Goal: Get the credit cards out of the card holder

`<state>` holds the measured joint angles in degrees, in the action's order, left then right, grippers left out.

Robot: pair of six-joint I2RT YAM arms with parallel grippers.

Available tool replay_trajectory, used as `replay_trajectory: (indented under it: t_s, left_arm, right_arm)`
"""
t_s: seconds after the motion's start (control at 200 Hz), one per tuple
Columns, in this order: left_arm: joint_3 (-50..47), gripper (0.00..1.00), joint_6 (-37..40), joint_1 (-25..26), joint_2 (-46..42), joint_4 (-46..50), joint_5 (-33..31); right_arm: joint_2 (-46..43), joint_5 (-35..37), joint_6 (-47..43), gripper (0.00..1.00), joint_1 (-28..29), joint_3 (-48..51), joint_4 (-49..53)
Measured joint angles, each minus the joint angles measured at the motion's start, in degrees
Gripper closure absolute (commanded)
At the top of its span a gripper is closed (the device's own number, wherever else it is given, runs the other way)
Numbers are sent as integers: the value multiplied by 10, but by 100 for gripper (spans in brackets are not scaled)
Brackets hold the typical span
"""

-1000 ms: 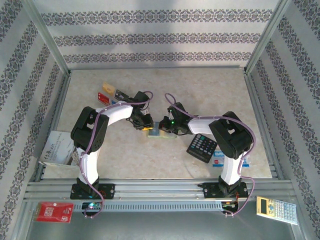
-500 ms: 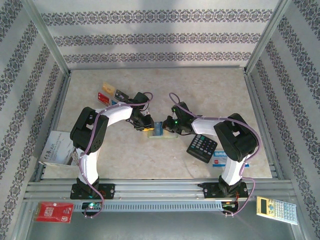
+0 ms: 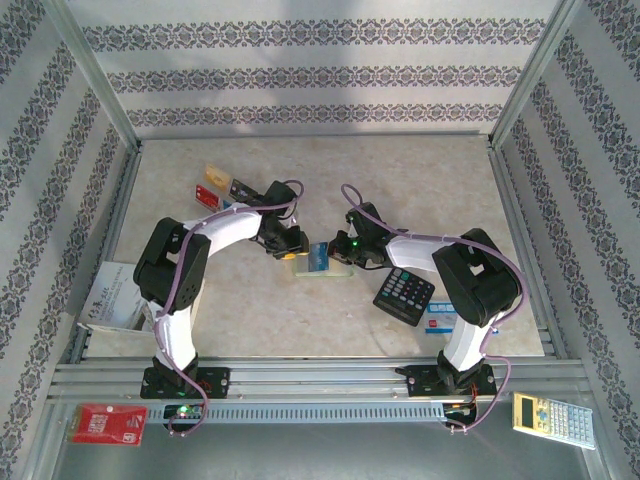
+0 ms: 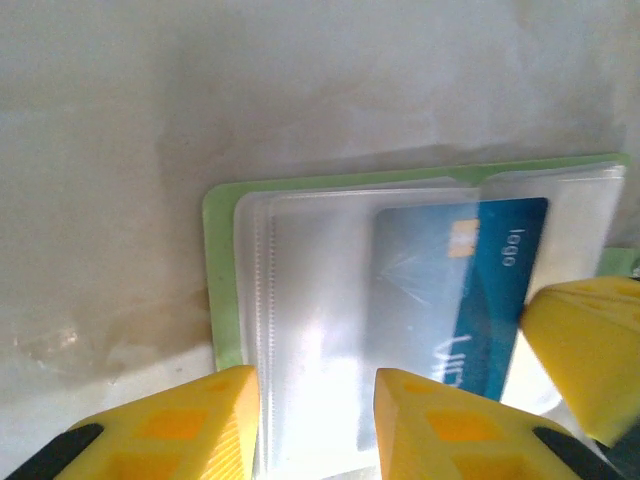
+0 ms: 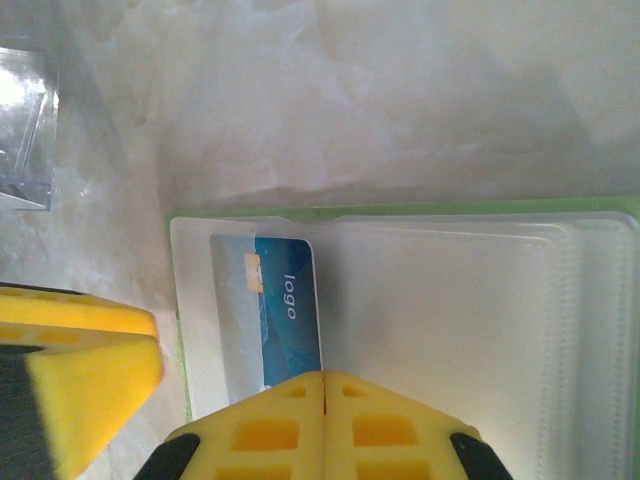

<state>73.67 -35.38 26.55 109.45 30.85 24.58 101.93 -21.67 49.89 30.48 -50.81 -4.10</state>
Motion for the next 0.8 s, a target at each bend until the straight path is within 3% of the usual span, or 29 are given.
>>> replay_trajectory:
  t_s: [0.09, 0.37, 0.799]
  left_arm:
    - [0, 67, -1, 0, -9, 0, 0]
    - [-5, 78, -15, 7, -6, -18, 29]
    - [-6, 80, -22, 9, 34, -35, 37]
  right_arm:
    - [1, -1, -3, 100, 0, 0, 0]
    - [14, -5, -6, 81, 0, -1, 2]
    - [17, -29, -8, 79, 0, -7, 2]
